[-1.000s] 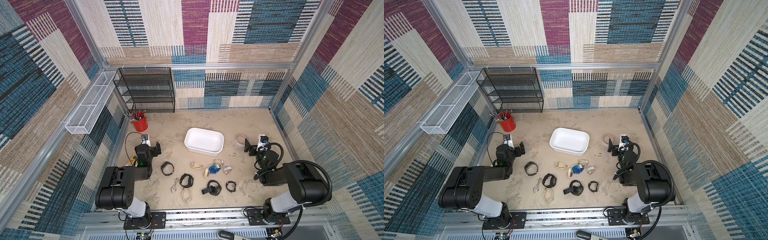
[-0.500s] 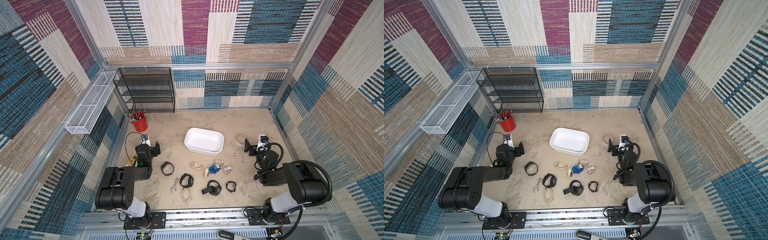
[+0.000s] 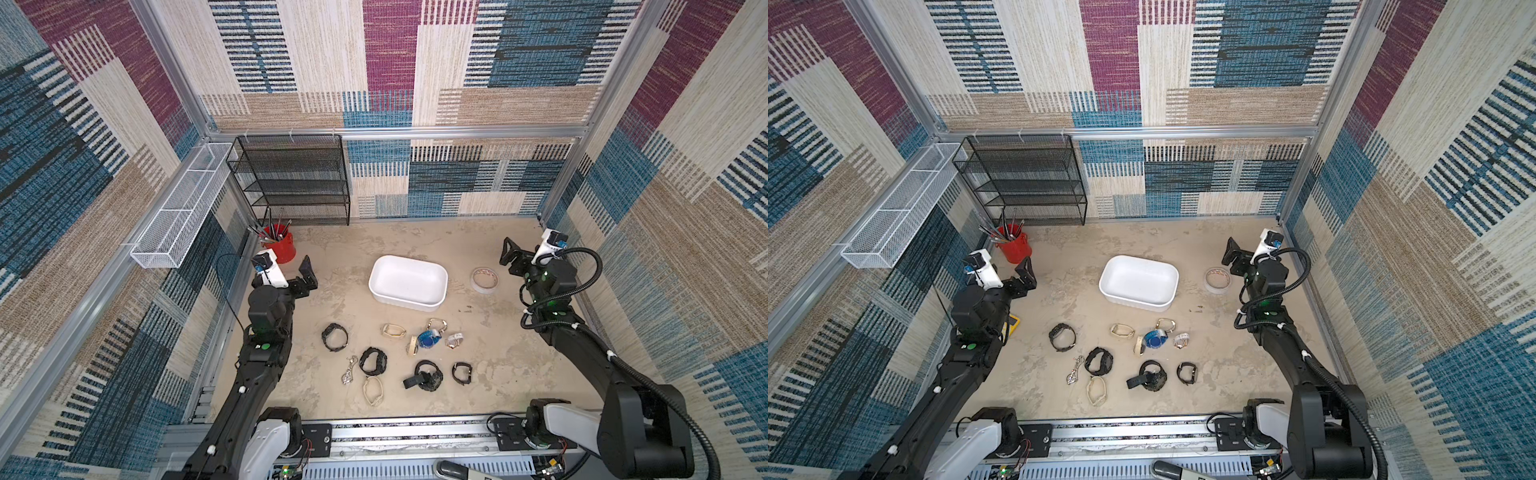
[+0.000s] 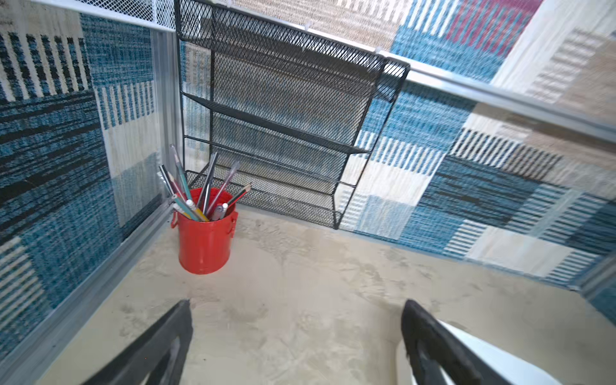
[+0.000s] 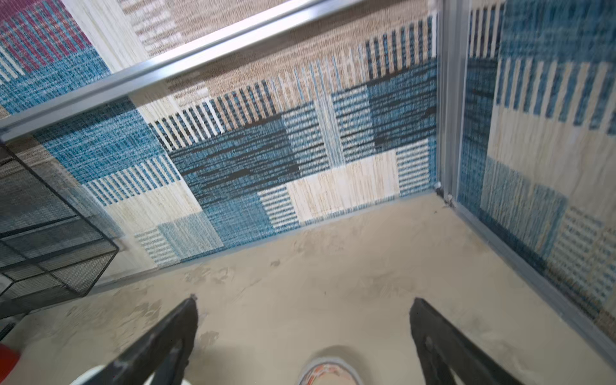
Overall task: Put the watch into the storage box
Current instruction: Pick up the watch at the center of the board.
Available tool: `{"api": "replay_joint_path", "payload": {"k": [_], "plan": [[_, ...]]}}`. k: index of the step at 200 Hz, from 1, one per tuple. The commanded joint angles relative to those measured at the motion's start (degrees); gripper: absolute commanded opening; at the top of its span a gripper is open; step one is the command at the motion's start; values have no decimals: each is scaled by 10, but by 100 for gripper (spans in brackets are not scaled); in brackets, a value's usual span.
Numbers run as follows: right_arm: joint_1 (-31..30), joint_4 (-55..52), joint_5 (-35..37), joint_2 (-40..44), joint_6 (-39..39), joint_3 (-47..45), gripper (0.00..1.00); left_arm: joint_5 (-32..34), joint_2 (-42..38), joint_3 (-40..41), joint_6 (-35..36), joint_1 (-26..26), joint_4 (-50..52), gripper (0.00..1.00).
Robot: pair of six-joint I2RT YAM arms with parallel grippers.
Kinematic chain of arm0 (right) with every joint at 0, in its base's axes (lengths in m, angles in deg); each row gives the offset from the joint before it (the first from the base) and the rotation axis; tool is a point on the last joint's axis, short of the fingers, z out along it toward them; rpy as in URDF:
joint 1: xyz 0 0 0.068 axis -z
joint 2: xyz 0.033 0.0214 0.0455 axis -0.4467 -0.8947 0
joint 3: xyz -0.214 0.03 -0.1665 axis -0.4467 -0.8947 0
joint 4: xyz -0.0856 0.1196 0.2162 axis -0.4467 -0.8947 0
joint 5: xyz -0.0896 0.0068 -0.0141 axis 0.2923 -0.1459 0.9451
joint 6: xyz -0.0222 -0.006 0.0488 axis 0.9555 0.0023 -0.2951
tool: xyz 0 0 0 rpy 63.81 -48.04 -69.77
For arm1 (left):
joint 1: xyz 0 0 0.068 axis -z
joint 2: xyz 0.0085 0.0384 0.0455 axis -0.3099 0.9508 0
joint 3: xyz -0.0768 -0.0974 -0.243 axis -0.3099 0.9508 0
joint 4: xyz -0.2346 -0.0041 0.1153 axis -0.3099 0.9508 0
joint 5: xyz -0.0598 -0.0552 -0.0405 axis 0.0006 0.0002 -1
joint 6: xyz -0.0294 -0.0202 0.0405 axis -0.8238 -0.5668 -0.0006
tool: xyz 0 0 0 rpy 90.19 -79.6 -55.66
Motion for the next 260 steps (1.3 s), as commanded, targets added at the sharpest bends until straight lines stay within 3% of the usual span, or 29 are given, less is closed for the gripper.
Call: {"api": "replay_joint_path", "payload": {"k": [1, 20, 53, 89, 116, 161, 198, 260], "plan": [[-1, -138, -82, 26, -42, 12, 100, -83, -25, -43, -22, -1, 104, 96], [-1, -213, -111, 59, -48, 9, 100, -132, -3, -111, -13, -1, 209, 96], [-4, -323, -160, 111, -61, -15, 97, -237, 66, -176, 3, 25, 265, 99], [-23, -398, -156, 159, -80, -34, 91, -188, 145, -239, 61, 150, 313, 98], [-77, -438, -122, 169, -108, -28, 85, -182, 202, -288, 94, 197, 365, 97], [-188, -480, -73, 103, -137, 0, 83, -204, 227, -281, 80, 231, 378, 96], [-236, -505, -61, 92, -158, -3, 80, -180, 225, -277, 101, 260, 396, 96], [-302, -525, -17, 48, -167, 6, 74, -214, 247, -284, 97, 280, 404, 96]]}}
